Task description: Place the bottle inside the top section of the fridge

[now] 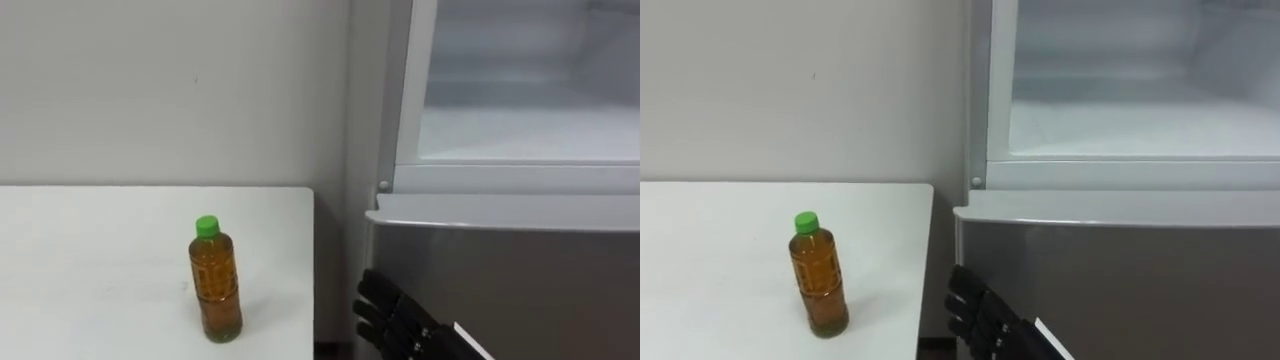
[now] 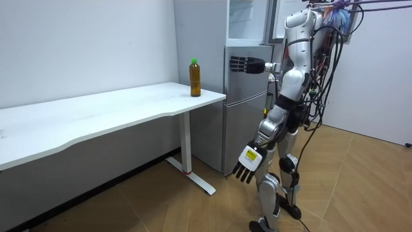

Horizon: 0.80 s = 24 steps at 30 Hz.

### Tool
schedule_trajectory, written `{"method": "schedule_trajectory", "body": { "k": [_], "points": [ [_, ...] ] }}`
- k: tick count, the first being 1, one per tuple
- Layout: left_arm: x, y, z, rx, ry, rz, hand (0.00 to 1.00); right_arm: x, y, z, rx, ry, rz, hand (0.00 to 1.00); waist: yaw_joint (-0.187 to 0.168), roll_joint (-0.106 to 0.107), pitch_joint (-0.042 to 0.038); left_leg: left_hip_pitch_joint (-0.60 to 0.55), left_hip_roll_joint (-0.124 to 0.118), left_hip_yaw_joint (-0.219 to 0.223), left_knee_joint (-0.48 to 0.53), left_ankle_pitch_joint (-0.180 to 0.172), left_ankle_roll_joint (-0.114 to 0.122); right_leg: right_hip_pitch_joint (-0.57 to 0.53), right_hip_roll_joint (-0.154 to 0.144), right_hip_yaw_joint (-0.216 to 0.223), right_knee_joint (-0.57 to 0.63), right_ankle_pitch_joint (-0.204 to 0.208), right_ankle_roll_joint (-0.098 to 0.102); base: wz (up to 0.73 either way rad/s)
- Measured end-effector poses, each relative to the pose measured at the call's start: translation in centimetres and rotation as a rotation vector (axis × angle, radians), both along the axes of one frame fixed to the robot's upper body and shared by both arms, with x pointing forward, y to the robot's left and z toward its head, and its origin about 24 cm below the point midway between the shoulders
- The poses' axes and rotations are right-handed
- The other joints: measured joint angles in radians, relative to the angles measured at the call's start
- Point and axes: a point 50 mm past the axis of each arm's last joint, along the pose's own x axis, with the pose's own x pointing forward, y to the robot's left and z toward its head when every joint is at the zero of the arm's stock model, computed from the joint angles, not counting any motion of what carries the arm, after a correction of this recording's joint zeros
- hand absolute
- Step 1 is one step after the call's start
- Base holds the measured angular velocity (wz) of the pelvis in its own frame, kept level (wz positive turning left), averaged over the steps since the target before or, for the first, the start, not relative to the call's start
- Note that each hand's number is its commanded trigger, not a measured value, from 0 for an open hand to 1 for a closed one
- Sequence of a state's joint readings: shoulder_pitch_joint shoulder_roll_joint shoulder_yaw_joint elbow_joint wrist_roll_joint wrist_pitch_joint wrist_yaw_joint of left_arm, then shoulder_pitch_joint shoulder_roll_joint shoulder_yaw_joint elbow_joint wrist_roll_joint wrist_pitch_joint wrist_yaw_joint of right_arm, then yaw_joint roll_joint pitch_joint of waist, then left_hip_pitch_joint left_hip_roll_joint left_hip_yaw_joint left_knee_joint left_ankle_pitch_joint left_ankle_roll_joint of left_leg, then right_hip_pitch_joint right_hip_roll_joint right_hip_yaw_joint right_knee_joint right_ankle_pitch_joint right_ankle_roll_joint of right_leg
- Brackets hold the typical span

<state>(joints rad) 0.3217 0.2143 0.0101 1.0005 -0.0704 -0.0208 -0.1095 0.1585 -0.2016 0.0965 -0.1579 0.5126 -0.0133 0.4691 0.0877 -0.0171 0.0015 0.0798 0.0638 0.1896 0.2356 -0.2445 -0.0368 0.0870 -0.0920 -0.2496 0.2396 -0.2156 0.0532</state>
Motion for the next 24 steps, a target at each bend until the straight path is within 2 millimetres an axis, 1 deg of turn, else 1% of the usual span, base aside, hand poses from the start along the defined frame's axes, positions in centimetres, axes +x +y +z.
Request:
{"method": "schedule_trajectory", "body": {
  "k": [5,7,8,10,12,15,18,19,21,22,24],
  "points": [
    [-0.1,0.0,0.0,0.000,0.013,0.005,0.00,1.5,0.4,1.4,0.027,-0.047,-0.009,0.00,0.009,-0.002,0.0012,-0.003,0.000,-0.006,0.001,0.000,0.000,0.000,0.000,-0.006,0.003,0.002,-0.002,0.03],
    [0.1,0.1,0.0,0.004,0.009,-0.006,0.00,1.9,0.3,1.9,0.061,-0.053,-0.024,0.00,0.012,-0.004,0.0015,-0.007,0.000,-0.014,0.003,0.000,0.000,0.001,-0.001,-0.016,0.003,0.002,-0.003,0.11],
    [0.2,0.1,0.1,0.009,0.006,-0.017,0.00,2.0,0.2,1.9,0.074,-0.049,-0.038,0.00,0.018,-0.005,0.0013,-0.011,0.000,-0.020,0.005,0.000,0.000,0.001,-0.001,-0.023,0.003,0.002,-0.003,0.17],
    [0.3,0.1,0.1,0.011,0.001,-0.025,0.00,2.2,-0.1,1.5,0.067,-0.029,-0.055,0.00,0.025,-0.007,0.0016,-0.017,0.000,-0.033,0.014,0.000,0.000,0.003,-0.001,-0.033,0.002,0.002,-0.003,0.17],
    [0.6,0.0,0.2,0.018,-0.010,-0.034,0.00,2.3,-0.5,0.1,0.057,0.032,-0.084,0.00,0.032,-0.007,0.0019,-0.024,0.000,-0.046,0.022,0.000,0.000,0.002,-0.004,-0.062,0.001,0.002,-0.003,0.17],
    [0.6,-0.1,0.2,0.016,-0.017,-0.026,0.00,2.3,-1.2,-1.1,0.040,0.089,-0.124,0.00,0.053,-0.006,0.0033,-0.037,0.000,-0.049,0.025,0.000,0.000,0.000,-0.004,-0.065,0.001,0.002,-0.003,0.05],
    [0.1,-0.1,0.2,0.025,-0.003,-0.041,0.00,2.3,-1.6,-1.7,0.020,0.118,-0.139,0.00,0.059,-0.006,0.0044,-0.048,0.000,-0.060,0.032,0.000,0.000,0.000,-0.004,-0.080,0.000,0.002,-0.003,0.12],
    [0.1,0.0,0.2,0.028,0.000,-0.046,0.00,2.4,-1.6,-1.8,0.017,0.123,-0.142,0.00,0.060,-0.008,0.0046,-0.052,0.000,-0.064,0.033,0.000,0.000,0.000,-0.004,-0.084,-0.001,0.002,-0.003,0.14],
    [-0.1,0.0,0.2,0.032,0.008,-0.054,0.00,2.9,-2.0,-2.3,0.012,0.147,-0.150,0.00,0.060,-0.014,0.0091,-0.063,0.000,-0.076,0.037,0.000,0.000,-0.002,-0.005,-0.098,-0.001,0.002,-0.003,0.19],
    [-0.1,0.1,0.3,0.033,0.010,-0.057,0.00,2.9,-2.2,-2.4,0.020,0.155,-0.156,0.00,0.060,-0.019,0.0093,-0.073,-0.001,-0.087,0.039,0.000,0.000,-0.003,-0.006,-0.109,-0.002,0.002,-0.003,0.22],
    [-0.4,0.1,0.2,0.031,0.018,-0.057,0.00,3.0,-2.4,-2.6,0.017,0.155,-0.161,0.00,0.064,-0.021,0.0101,-0.077,-0.003,-0.095,0.041,0.001,0.000,-0.002,-0.006,-0.114,-0.003,0.002,-0.004,0.14]
  ]
}}
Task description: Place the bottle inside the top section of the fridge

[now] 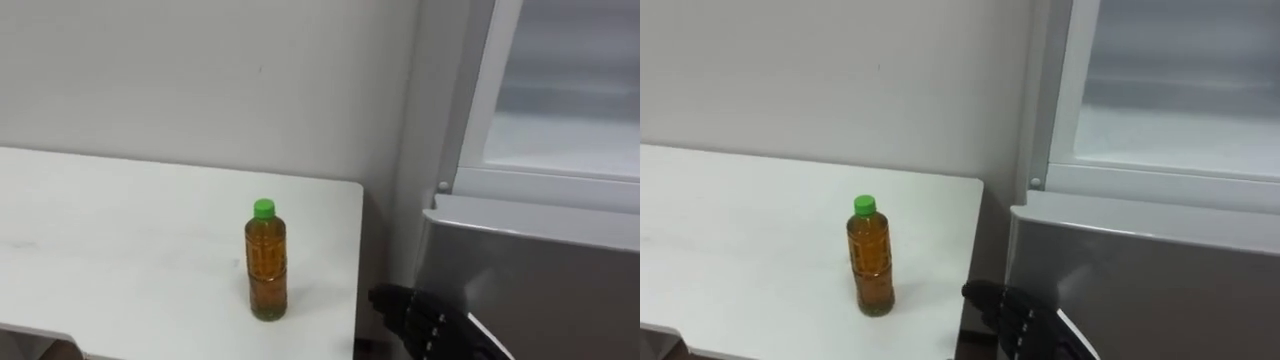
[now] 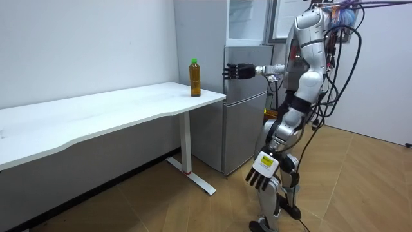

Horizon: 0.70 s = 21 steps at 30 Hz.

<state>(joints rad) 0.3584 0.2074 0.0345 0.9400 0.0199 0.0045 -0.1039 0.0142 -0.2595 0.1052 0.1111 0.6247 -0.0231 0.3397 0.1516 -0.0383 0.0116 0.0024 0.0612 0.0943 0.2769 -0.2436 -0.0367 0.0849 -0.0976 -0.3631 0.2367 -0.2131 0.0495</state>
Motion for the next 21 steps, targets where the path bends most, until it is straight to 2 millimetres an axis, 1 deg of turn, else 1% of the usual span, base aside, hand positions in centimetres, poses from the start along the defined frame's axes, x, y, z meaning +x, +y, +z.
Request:
{"method": "schedule_trajectory", "body": {
  "k": [2,3,7,10,13,15,17,18,21],
  "points": [
    [-0.3,0.0,0.0,-0.006,0.010,-0.009,0.00,0.0,-0.2,0.0,-0.003,0.002,-0.003,0.00,-0.001,-0.004,-0.0013,-0.010,-0.001,-0.011,0.010,0.000,0.000,0.000,-0.001,-0.008,0.000,0.000,0.000,0.14],
    [-0.3,-0.1,0.0,-0.010,0.013,-0.014,0.00,0.2,-0.3,-0.1,-0.005,0.002,-0.006,0.00,-0.002,-0.007,-0.0006,-0.014,-0.003,-0.016,0.012,0.001,0.001,-0.001,-0.001,-0.012,0.000,0.000,0.000,0.12],
    [-0.3,-0.1,0.0,-0.011,0.015,-0.014,0.00,0.8,0.2,-0.5,0.011,0.028,-0.005,0.00,0.002,-0.012,-0.0012,-0.013,-0.003,-0.017,0.012,0.007,0.001,0.001,-0.001,-0.014,0.000,0.003,-0.005,0.02],
    [-0.3,-0.2,-0.1,-0.013,0.018,-0.019,0.00,1.2,0.4,-0.7,0.004,0.041,-0.022,0.00,0.014,-0.013,-0.0007,-0.017,-0.003,-0.022,0.016,0.010,0.002,0.002,-0.002,-0.021,0.001,0.005,-0.008,0.05],
    [-0.4,-0.4,-0.1,-0.024,0.030,-0.027,0.00,1.9,0.4,-0.9,-0.010,0.054,-0.038,0.00,0.031,-0.013,-0.0009,-0.041,-0.003,-0.037,0.035,0.011,0.002,-0.012,-0.002,-0.035,0.001,0.006,-0.010,0.14],
    [-0.5,-0.5,-0.2,-0.036,0.046,-0.029,0.00,1.9,0.5,-1.5,-0.026,0.087,-0.051,0.00,0.050,-0.013,-0.0016,-0.059,-0.003,-0.043,0.045,0.011,0.003,-0.023,-0.002,-0.040,0.003,0.006,-0.010,0.11],
    [-0.5,-0.6,-0.2,-0.045,0.054,-0.036,0.00,1.9,0.6,-1.9,-0.042,0.108,-0.062,0.00,0.060,-0.014,-0.0019,-0.076,-0.003,-0.045,0.049,0.014,0.005,-0.035,-0.003,-0.044,0.007,0.006,-0.011,0.07],
    [-0.5,-0.6,-0.2,-0.048,0.055,-0.043,0.00,1.9,0.7,-1.9,-0.050,0.111,-0.067,0.00,0.069,-0.014,-0.0019,-0.084,-0.003,-0.046,0.050,0.016,0.005,-0.039,-0.004,-0.045,0.009,0.007,-0.012,0.00],
    [-0.1,-0.6,-0.1,-0.047,0.043,-0.057,0.00,2.4,0.9,-1.6,-0.053,0.102,-0.076,0.00,0.080,-0.014,-0.0023,-0.096,-0.005,-0.050,0.048,0.021,0.005,-0.051,-0.005,-0.050,0.011,0.008,-0.012,0.05]
  ]
}}
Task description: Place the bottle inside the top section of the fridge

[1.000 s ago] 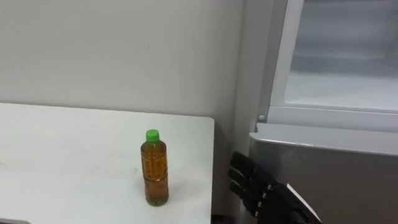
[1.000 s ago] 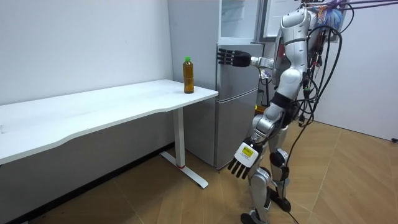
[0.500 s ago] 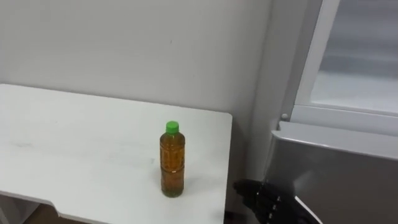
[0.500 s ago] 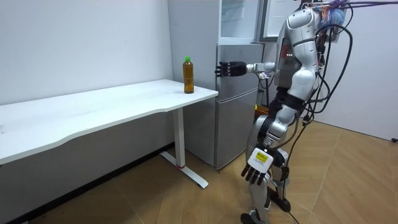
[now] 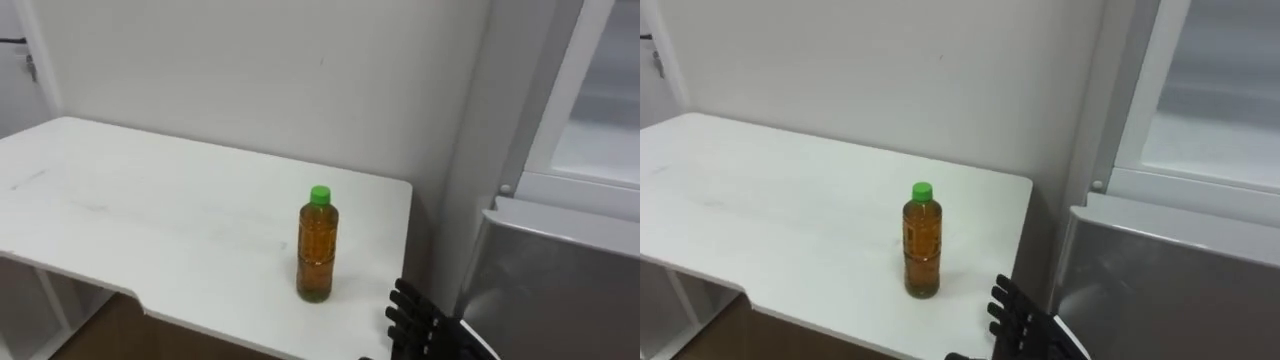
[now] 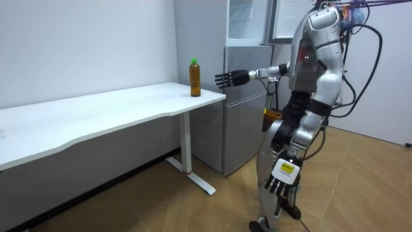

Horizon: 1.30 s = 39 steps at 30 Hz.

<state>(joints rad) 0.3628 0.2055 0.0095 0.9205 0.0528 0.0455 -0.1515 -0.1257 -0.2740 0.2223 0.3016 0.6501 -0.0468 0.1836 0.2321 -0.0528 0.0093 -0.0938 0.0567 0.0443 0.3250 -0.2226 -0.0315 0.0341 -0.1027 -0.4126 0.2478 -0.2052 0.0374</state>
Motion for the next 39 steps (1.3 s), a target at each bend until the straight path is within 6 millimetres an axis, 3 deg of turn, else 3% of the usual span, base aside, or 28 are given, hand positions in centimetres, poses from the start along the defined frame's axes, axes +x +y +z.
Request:
{"method": "schedule_trajectory", "body": {
  "k": [4,7,10,12,18,31,35,39],
  "points": [
    [0.0,0.0,0.0,-0.001,0.002,-0.009,0.00,1.3,0.7,1.3,-0.006,-0.036,-0.011,0.00,0.011,0.005,0.0032,0.001,-0.001,0.000,-0.005,0.002,-0.001,0.000,0.000,-0.003,-0.001,0.000,0.000,0.01],
    [0.0,0.1,0.0,0.003,0.005,-0.023,0.00,2.1,1.0,2.1,-0.013,-0.061,-0.024,0.00,0.022,-0.003,-0.0015,0.004,-0.001,-0.001,-0.004,0.002,-0.001,0.002,0.000,-0.005,-0.005,-0.001,0.000,0.00],
    [0.0,0.1,0.0,0.002,0.006,-0.023,0.00,2.8,1.3,3.0,-0.015,-0.088,-0.037,0.00,0.026,-0.009,0.0029,0.011,-0.002,-0.003,-0.009,0.002,-0.002,0.006,-0.001,-0.006,-0.005,0.000,0.001,0.00],
    [0.0,0.1,0.0,0.005,0.006,-0.022,0.00,3.1,1.6,3.4,-0.021,-0.102,-0.042,0.00,0.027,-0.006,0.0106,0.021,-0.003,-0.003,-0.018,0.003,-0.003,0.018,0.000,-0.007,-0.011,-0.001,0.002,0.00],
    [0.1,0.0,0.0,0.004,0.010,-0.020,0.00,3.2,1.8,3.4,-0.036,-0.100,-0.066,0.00,0.025,-0.008,0.0153,0.016,-0.003,-0.007,-0.024,0.003,-0.003,0.018,0.000,-0.015,-0.010,-0.001,0.002,0.02],
    [-0.4,-0.1,-0.1,0.001,0.044,-0.008,0.00,3.2,1.9,3.1,-0.085,-0.087,-0.148,0.00,0.031,-0.011,0.0094,0.008,-0.005,-0.022,-0.019,0.004,-0.005,0.020,0.000,-0.030,-0.009,-0.001,0.002,0.03],
    [-0.5,-0.3,-0.2,-0.005,0.048,-0.002,0.00,3.2,1.7,2.9,-0.099,-0.074,-0.171,0.00,0.051,-0.011,0.0007,0.003,-0.007,-0.025,-0.016,0.006,-0.004,0.018,-0.002,-0.034,-0.009,-0.001,0.002,0.04],
    [-0.5,-0.3,-0.2,-0.007,0.048,0.000,0.00,3.6,1.0,1.9,-0.119,-0.019,-0.228,0.00,0.069,-0.014,0.0005,-0.002,-0.012,-0.037,-0.017,0.008,-0.003,0.019,-0.005,-0.049,-0.008,-0.002,0.003,0.08]
  ]
}}
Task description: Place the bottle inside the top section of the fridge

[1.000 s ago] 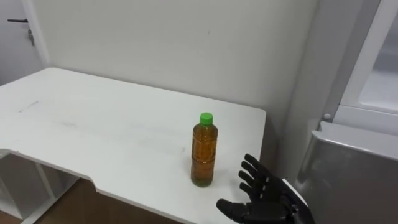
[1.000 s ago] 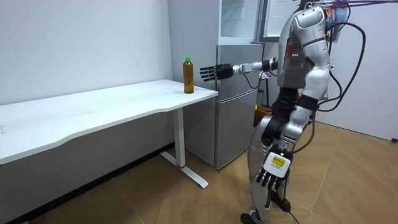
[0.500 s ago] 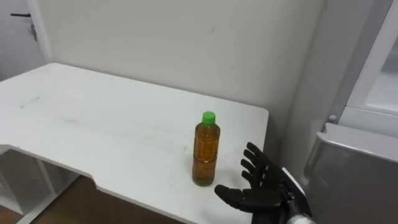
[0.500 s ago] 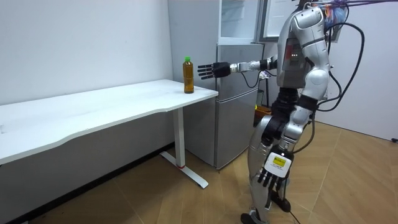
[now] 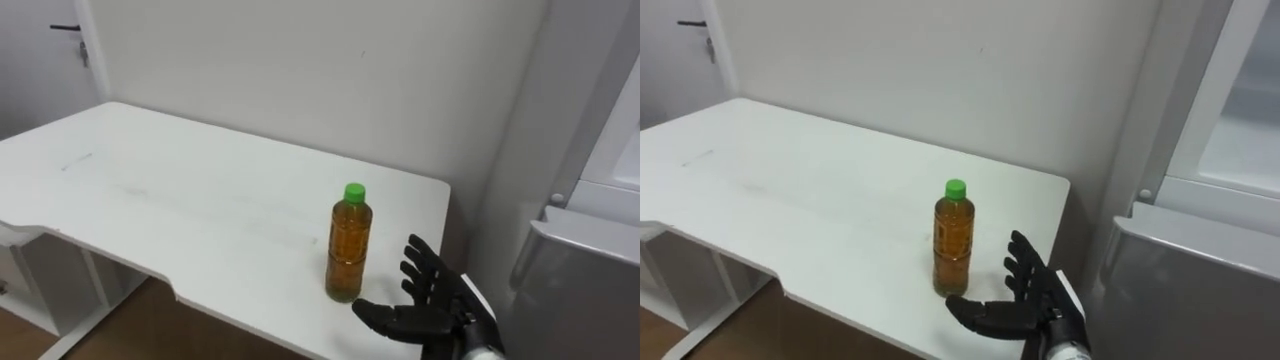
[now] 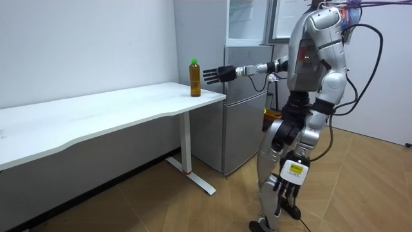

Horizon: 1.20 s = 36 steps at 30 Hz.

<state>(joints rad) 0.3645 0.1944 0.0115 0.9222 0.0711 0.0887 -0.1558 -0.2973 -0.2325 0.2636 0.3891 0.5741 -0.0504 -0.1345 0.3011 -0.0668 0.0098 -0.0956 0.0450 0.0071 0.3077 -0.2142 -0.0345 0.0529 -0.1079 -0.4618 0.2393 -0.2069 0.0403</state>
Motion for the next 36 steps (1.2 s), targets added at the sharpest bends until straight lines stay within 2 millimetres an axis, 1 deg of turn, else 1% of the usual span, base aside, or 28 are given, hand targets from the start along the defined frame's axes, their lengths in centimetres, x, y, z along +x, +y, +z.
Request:
{"method": "schedule_trajectory", "body": {
  "k": [2,4,6,8,11,16,19,21,22,23,24,27,33,36],
  "points": [
    [0.0,0.0,0.0,0.000,0.001,-0.002,0.00,0.0,-0.3,-0.4,-0.010,0.021,-0.030,0.00,0.001,-0.005,0.0030,-0.006,-0.005,-0.012,-0.002,0.005,0.001,-0.001,-0.003,-0.012,0.001,-0.002,0.002,0.20],
    [0.0,0.3,0.1,0.009,0.002,-0.004,0.00,-0.1,-0.7,-0.9,-0.018,0.047,-0.058,0.00,0.006,-0.017,0.0086,-0.017,-0.008,-0.024,0.000,0.007,0.000,-0.003,-0.005,-0.027,0.002,-0.002,0.003,0.18],
    [-0.1,0.4,0.1,0.019,0.003,-0.001,0.00,-0.1,-1.0,-1.4,-0.028,0.070,-0.080,0.00,0.005,-0.023,0.0109,-0.020,-0.014,-0.037,0.001,0.010,0.002,-0.002,-0.009,-0.044,0.002,-0.003,0.004,0.20],
    [0.0,0.4,0.1,0.025,0.001,0.002,0.00,-0.1,-1.4,-1.9,-0.035,0.095,-0.102,0.00,0.006,-0.025,0.0106,-0.026,-0.020,-0.045,0.004,0.013,0.005,-0.002,-0.014,-0.055,0.003,-0.004,0.006,0.20],
    [0.0,0.8,0.2,0.038,-0.007,0.026,0.00,0.4,-1.4,-1.5,-0.035,0.089,-0.116,0.00,0.006,-0.026,0.0122,-0.040,-0.022,-0.053,0.014,0.013,0.005,-0.003,-0.016,-0.063,0.004,-0.004,0.007,0.11],
    [0.0,1.2,0.3,0.054,-0.009,0.032,0.00,1.1,-1.7,-1.1,-0.043,0.089,-0.148,0.00,0.011,-0.027,0.0121,-0.053,-0.026,-0.075,0.024,0.013,0.005,-0.003,-0.015,-0.084,0.004,-0.005,0.008,0.13],
    [0.0,1.3,0.3,0.054,-0.009,0.032,0.00,1.2,-2.1,-1.6,-0.062,0.115,-0.166,0.00,0.028,-0.028,0.0117,-0.056,-0.027,-0.076,0.030,0.013,0.005,-0.002,-0.015,-0.086,0.004,-0.005,0.008,0.02],
    [0.0,1.3,0.4,0.056,-0.010,0.037,0.00,1.4,-2.6,-1.6,-0.078,0.119,-0.182,0.00,0.037,-0.034,0.0101,-0.057,-0.027,-0.078,0.030,0.013,0.005,-0.002,-0.015,-0.089,0.004,-0.005,0.008,0.03],
    [0.0,1.3,0.4,0.057,-0.011,0.038,0.00,1.4,-2.8,-1.6,-0.083,0.123,-0.185,0.00,0.039,-0.036,0.0106,-0.057,-0.027,-0.079,0.031,0.013,0.005,-0.002,-0.015,-0.089,0.004,-0.005,0.008,0.04],
    [-0.1,1.4,0.4,0.057,-0.011,0.039,0.00,1.4,-3.0,-1.6,-0.091,0.126,-0.190,0.00,0.044,-0.041,0.0129,-0.058,-0.028,-0.081,0.032,0.013,0.005,-0.001,-0.015,-0.090,0.004,-0.005,0.008,0.00],
    [-0.1,1.4,0.4,0.057,-0.011,0.039,0.00,1.4,-3.1,-1.6,-0.098,0.124,-0.192,0.00,0.048,-0.045,0.0151,-0.060,-0.028,-0.082,0.034,0.013,0.005,-0.002,-0.015,-0.091,0.004,-0.005,0.008,0.00],
    [0.1,1.4,0.4,0.058,-0.019,0.037,0.00,1.5,-3.5,-1.4,-0.110,0.122,-0.206,0.00,0.055,-0.051,0.0138,-0.068,-0.032,-0.093,0.039,0.014,0.006,-0.002,-0.016,-0.101,0.003,-0.005,0.008,0.10],
    [0.2,2.0,0.6,0.071,-0.020,0.028,0.00,1.9,-3.7,-0.8,-0.119,0.106,-0.249,0.00,0.060,-0.053,0.0132,-0.086,-0.035,-0.114,0.044,0.016,0.004,-0.006,-0.014,-0.123,0.001,-0.006,0.008,0.10],
    [0.1,2.3,0.7,0.078,-0.019,0.026,0.00,2.3,-3.6,-0.2,-0.123,0.090,-0.271,0.00,0.062,-0.053,0.0131,-0.093,-0.036,-0.114,0.044,0.017,0.005,-0.013,-0.014,-0.123,0.001,-0.006,0.008,0.02]
  ]
}}
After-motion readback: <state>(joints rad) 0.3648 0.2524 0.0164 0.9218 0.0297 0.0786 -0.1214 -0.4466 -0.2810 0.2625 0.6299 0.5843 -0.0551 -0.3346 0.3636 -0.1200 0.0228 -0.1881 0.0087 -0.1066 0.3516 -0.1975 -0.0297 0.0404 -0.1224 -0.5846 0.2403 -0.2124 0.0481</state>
